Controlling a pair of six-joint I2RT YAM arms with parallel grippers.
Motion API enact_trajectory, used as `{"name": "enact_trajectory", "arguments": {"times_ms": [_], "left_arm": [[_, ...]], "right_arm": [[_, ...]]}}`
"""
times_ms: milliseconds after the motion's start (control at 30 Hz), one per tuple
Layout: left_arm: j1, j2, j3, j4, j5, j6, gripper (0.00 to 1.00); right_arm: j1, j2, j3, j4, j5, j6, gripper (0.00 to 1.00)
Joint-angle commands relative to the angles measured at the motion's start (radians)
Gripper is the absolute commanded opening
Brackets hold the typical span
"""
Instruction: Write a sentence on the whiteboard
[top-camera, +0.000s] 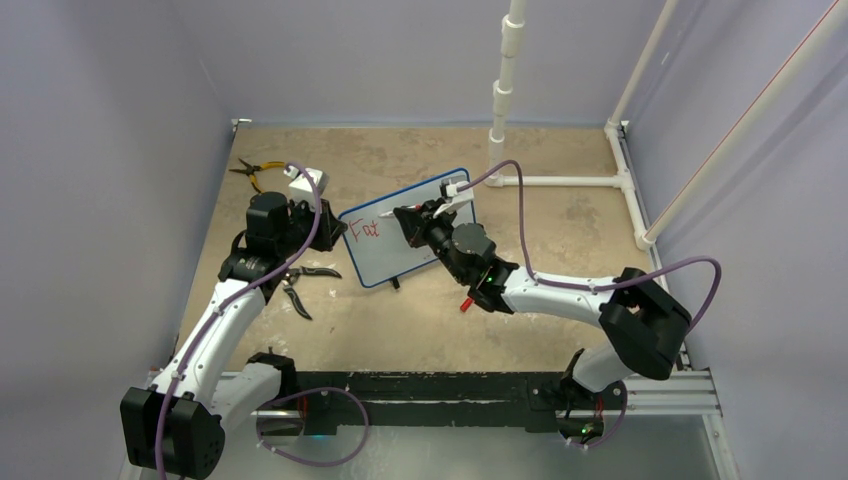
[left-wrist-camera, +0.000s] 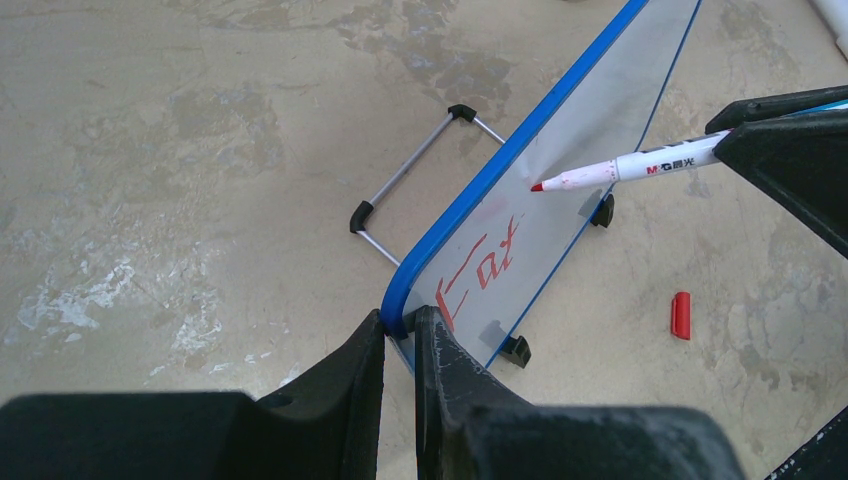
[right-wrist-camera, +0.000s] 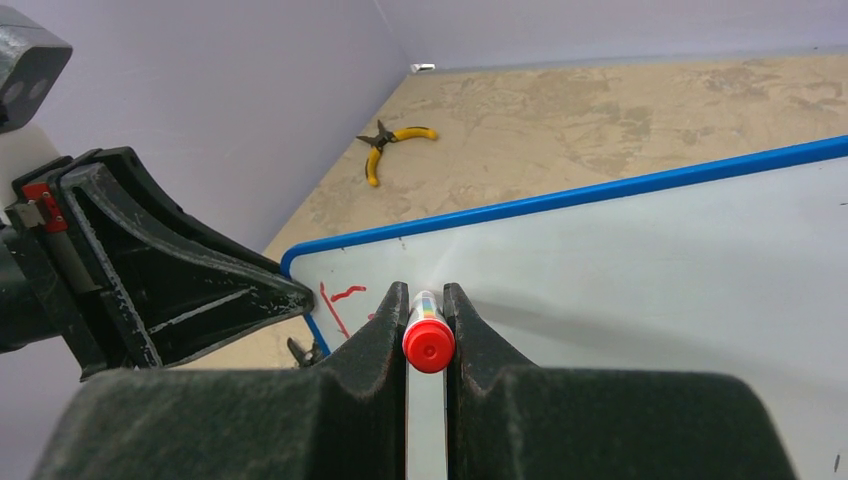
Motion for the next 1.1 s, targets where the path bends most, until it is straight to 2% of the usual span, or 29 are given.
{"name": "enact_trajectory", "arguments": {"times_ms": [0, 667, 1067], "left_arm": [[0.001, 0.006, 0.005, 0.010, 0.018, 0.021, 0.00], [0.001, 0.007, 0.005, 0.012, 0.020, 0.019, 0.00], [0.000, 0.008, 0.004, 0.010, 0.017, 0.019, 0.00]], "right_arm": [[-0.008, 0.006, 0.037, 0.007, 0.019, -0.017, 0.00], [-0.008, 0.009, -0.083, 0.016, 0.001, 0.060, 0.00], [-0.008, 0.004, -0.047, 0.040, 0.014, 0.046, 0.00]]}}
